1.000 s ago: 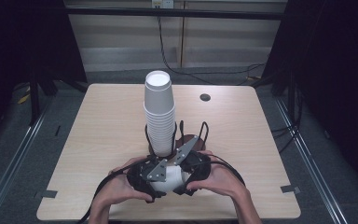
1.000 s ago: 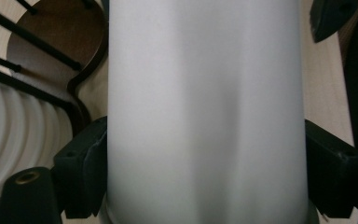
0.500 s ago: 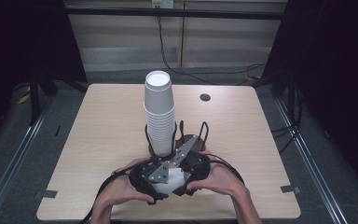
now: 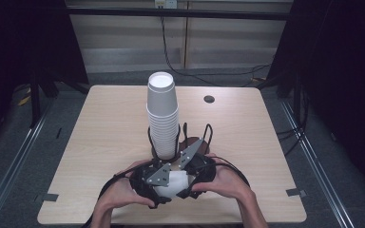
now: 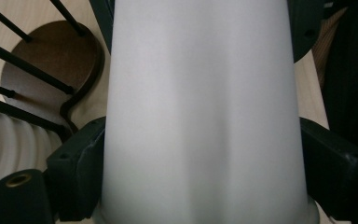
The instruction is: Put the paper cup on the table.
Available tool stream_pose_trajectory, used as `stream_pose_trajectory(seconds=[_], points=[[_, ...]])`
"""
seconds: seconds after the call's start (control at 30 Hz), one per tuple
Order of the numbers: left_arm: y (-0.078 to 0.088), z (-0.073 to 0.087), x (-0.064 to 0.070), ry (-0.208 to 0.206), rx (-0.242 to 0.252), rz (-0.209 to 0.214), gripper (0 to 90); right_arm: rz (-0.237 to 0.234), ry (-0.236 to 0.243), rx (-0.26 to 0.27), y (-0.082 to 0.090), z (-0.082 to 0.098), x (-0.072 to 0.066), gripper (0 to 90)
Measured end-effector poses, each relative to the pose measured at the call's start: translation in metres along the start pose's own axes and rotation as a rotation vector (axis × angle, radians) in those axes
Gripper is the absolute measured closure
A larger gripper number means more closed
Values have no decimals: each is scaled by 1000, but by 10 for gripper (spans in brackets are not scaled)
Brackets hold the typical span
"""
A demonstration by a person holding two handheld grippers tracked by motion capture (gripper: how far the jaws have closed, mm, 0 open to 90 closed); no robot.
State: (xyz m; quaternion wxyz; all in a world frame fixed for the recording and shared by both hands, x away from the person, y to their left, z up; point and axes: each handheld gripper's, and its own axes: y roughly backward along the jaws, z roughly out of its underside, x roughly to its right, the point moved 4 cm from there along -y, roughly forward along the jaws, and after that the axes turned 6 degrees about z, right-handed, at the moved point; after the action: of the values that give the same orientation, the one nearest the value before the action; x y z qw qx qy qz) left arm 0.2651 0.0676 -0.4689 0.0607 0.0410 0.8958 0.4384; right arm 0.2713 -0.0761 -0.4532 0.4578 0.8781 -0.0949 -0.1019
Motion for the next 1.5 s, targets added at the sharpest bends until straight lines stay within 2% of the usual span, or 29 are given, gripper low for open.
stream_pose_trajectory(seconds=[0.07, 0.3, 0.47, 0.5, 0.57, 0.67, 0.8, 0.9, 1.0, 1.13, 1.2, 1.27, 1.3, 1.43, 1.5], points=[[4, -1, -1, 1, 37, -7, 127, -1, 1, 7, 1, 0, 0, 230], [7, 0, -1, 6, 74, -10, 134, 12, 6, 9, 1, -1, -2, 232], [8, 0, -1, 4, 118, -11, 137, 13, 4, 10, 2, 0, -2, 233], [10, 0, -1, 12, 147, -13, 138, 16, 5, 8, 3, 0, -2, 234], [12, -1, 0, 15, 165, -13, 141, 17, 8, 8, 3, 0, -2, 234], [20, -3, 2, 14, 204, -43, 152, 16, 0, 11, 4, 1, -2, 234], [24, -2, 1, 24, 229, -53, 158, 25, 1, 10, 3, 1, -1, 234], [28, -1, 1, 34, 268, -67, 159, 21, -7, 17, 3, 4, 0, 233], [32, 3, 0, 51, 300, -84, 158, 27, -23, 27, 3, 6, 1, 234], [36, 9, 1, 70, 331, -91, 158, 65, -30, 31, 7, 9, 3, 233], [38, 15, 1, 84, 350, -115, 158, 76, -45, 45, 8, 11, 4, 233], [38, 17, 1, 92, 356, -118, 158, 89, -51, 46, 9, 13, 5, 233], [38, 22, 1, 105, 364, -119, 158, 97, -69, 58, 9, 15, 7, 232], [38, 26, 0, 119, 380, -127, 158, 102, -71, 75, 11, 19, 8, 230], [39, 30, 2, 125, 421, -136, 158, 109, -80, 108, 12, 22, 8, 230]])
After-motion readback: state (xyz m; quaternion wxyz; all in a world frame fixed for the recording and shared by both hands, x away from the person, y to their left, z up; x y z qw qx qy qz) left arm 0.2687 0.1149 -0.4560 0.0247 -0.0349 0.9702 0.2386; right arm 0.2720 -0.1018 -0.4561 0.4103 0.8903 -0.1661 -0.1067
